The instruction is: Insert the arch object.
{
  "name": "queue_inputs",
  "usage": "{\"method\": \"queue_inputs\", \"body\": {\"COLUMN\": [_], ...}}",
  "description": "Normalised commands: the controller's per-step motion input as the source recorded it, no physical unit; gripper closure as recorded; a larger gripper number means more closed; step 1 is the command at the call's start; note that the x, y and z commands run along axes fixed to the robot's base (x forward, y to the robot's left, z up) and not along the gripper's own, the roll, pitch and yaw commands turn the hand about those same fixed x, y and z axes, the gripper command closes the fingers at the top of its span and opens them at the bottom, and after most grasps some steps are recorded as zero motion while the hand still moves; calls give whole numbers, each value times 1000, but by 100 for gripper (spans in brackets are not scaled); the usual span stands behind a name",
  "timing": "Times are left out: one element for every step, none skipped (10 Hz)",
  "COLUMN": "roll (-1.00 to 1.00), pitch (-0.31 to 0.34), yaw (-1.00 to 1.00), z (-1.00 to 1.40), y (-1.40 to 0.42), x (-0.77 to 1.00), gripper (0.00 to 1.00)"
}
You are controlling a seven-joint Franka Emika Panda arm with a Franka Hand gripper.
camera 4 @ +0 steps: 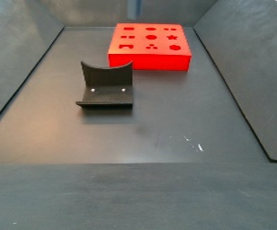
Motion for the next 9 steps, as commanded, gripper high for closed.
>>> {"method": "queue_inputs", "body": {"roll": [-16,0,0,99,236,221,229,210,121], "pitch": [0,0,0,24,63,40,53,67,73], "yaw": [-697,-689,-703,-680,-611,-603,-603,-626,-674], "z": [-177,-189,-169,-120,-137,-106,-120,-86,0], "y": [131,157,157,0,0,0,0,0,-66], "x": [500,500,426,317,257,303,280,234,183], "gripper": [100,100,100,100,100,100,100,100,100]}}
